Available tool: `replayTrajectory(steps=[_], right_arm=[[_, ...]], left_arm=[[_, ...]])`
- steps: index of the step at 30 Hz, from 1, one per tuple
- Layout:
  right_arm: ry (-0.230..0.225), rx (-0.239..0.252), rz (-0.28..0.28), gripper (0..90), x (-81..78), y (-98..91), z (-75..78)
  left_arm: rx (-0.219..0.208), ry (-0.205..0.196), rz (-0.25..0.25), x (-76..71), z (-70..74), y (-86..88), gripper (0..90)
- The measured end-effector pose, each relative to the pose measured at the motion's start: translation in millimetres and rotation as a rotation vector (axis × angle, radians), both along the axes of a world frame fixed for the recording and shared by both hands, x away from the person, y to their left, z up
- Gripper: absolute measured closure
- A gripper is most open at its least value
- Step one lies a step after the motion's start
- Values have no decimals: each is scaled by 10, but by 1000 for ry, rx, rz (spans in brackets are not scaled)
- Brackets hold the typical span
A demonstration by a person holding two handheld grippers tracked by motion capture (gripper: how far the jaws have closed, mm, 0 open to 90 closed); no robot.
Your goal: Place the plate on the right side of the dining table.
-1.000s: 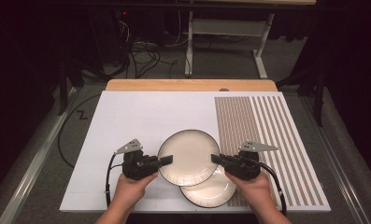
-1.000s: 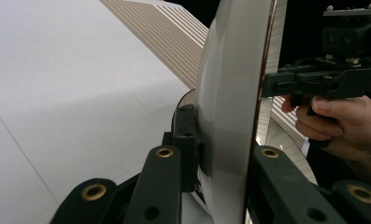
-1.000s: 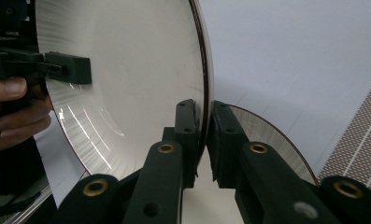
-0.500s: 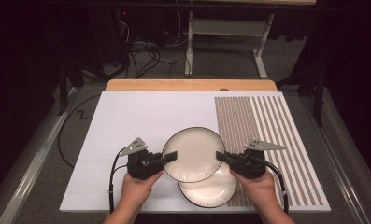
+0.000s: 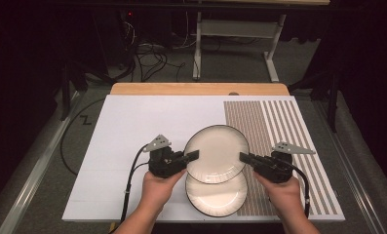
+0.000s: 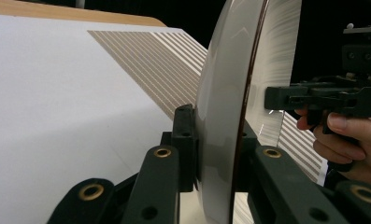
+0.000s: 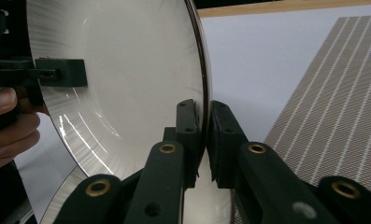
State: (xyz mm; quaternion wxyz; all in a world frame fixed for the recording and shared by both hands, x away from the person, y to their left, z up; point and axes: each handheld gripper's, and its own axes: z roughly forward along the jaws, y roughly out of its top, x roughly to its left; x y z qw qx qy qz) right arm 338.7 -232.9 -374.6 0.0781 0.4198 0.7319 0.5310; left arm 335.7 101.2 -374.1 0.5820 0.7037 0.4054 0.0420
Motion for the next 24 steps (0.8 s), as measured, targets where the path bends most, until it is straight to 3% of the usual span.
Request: replayTrajectory(steps=[14, 24], right_arm=[[9, 17, -81, 859, 81, -357, 52], [28, 27, -139, 856, 144, -614, 63]], left_arm=[[41, 44, -39, 287, 117, -390, 772], [41, 100, -70, 490, 136, -639, 770]])
